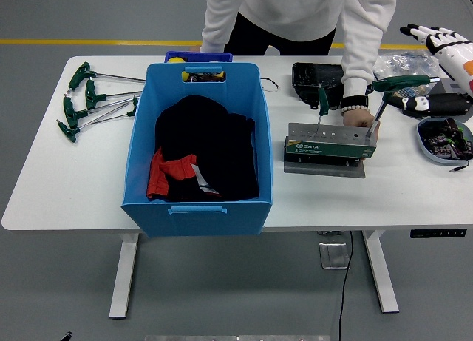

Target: Lift tool from toolbox,place it in box,lift tool from toolbox,place it in box

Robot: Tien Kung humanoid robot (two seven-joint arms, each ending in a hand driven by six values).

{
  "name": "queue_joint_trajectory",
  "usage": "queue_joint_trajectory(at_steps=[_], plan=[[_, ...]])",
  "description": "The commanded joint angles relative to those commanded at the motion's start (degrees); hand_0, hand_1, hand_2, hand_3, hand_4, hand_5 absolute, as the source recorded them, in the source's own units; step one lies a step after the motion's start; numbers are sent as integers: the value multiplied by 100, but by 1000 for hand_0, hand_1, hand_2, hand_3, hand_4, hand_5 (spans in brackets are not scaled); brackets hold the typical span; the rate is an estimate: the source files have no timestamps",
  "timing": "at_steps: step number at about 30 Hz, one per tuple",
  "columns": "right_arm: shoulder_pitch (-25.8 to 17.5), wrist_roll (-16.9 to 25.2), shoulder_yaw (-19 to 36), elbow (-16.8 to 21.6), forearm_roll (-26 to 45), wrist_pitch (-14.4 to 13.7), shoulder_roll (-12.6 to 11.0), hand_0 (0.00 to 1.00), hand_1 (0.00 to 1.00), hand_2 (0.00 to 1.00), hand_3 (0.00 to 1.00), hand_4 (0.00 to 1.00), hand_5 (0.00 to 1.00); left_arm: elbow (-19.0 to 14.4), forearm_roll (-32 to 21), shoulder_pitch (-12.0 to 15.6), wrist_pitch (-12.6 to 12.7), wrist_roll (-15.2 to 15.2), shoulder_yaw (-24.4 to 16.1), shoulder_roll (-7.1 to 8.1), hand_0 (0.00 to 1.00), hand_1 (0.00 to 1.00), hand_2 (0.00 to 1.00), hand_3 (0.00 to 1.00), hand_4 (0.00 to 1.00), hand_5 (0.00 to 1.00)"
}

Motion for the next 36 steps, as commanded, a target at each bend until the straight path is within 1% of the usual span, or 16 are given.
queue_joint_trajectory(at_steps=[4, 5, 7, 10, 11, 16, 17, 20, 22, 23, 26, 28, 29, 34, 35, 36], plan=[[713, 266, -762, -807, 404, -26, 240, 998, 965, 984, 998, 998, 689, -8, 13, 4, 17, 17, -5, 5, 702, 719, 760, 728, 740, 641], [934, 311, -957, -1068, 486, -34, 349, 962, 901, 912, 932, 998, 621, -12, 8, -3, 20, 19, 0, 7, 703, 716, 760, 728, 740, 641], [1229, 361, -1198, -1516, 585, -70, 490, 962, 901, 912, 932, 998, 621, -18, -18, -14, 20, 15, 26, 12, 703, 716, 760, 728, 740, 641], [1672, 399, -1533, -2138, 659, -103, 778, 962, 901, 912, 932, 998, 621, -20, -63, -28, 29, 1, 55, 14, 703, 716, 760, 728, 740, 641], [1799, 392, -1628, -2369, 645, -81, 873, 897, 801, 771, 840, 998, 612, -22, -81, -36, 32, -5, 69, 14, 704, 715, 758, 730, 742, 640], [2330, 277, -1988, -3380, 552, 166, 1311, 897, 801, 771, 840, 998, 612, -24, -170, -81, 57, -40, 130, 21, 704, 715, 758, 730, 742, 640], [2410, 255, -2058, -3579, 563, 220, 1371, 830, 712, 677, 780, 998, 621, -23, -182, -90, 63, -48, 138, 23, 702, 709, 753, 722, 744, 641], [2606, 216, -2301, -4033, 570, 344, 1487, 830, 712, 677, 780, 998, 621, -21, -217, -113, 77, -71, 155, 28, 702, 709, 753, 722, 744, 641], [2692, 205, -2427, -4197, 563, 396, 1532, 830, 712, 677, 780, 998, 621, -21, -226, -126, 82, -77, 161, 30, 702, 709, 753, 722, 744, 641], [2755, 200, -2528, -4312, 582, 431, 1570, 804, 683, 633, 760, 998, 621, -22, -224, -135, 85, -77, 164, 32, 702, 708, 751, 721, 744, 641], [2905, 196, -2817, -4617, 619, 494, 1667, 804, 683, 633, 760, 998, 621, -26, -218, -160, 92, -76, 172, 39, 702, 708, 751, 721, 744, 641], [2959, 193, -2979, -4738, 652, 516, 1703, 804, 683, 633, 760, 998, 621, -27, -206, -172, 96, -74, 168, 42, 702, 708, 751, 721, 744, 641], [2984, 185, -3060, -4799, 651, 528, 1723, 747, 617, 566, 727, 998, 630, -28, -205, -179, 98, -75, 170, 44, 700, 704, 747, 717, 745, 640], [3012, 157, -3221, -4981, 707, 529, 1794, 747, 617, 566, 727, 998, 630, -35, -212, -207, 104, -76, 186, 47, 700, 704, 747, 717, 745, 640], [3006, 148, -3235, -5000, 722, 529, 1799, 676, 531, 492, 646, 998, 646, -36, -221, -212, 105, -79, 196, 48, 700, 703, 747, 716, 746, 637], [3001, 137, -3247, -5016, 734, 533, 1803, 676, 531, 492, 646, 998, 646, -36, -230, -216, 105, -84, 203, 49, 700, 703, 747, 716, 746, 637]])
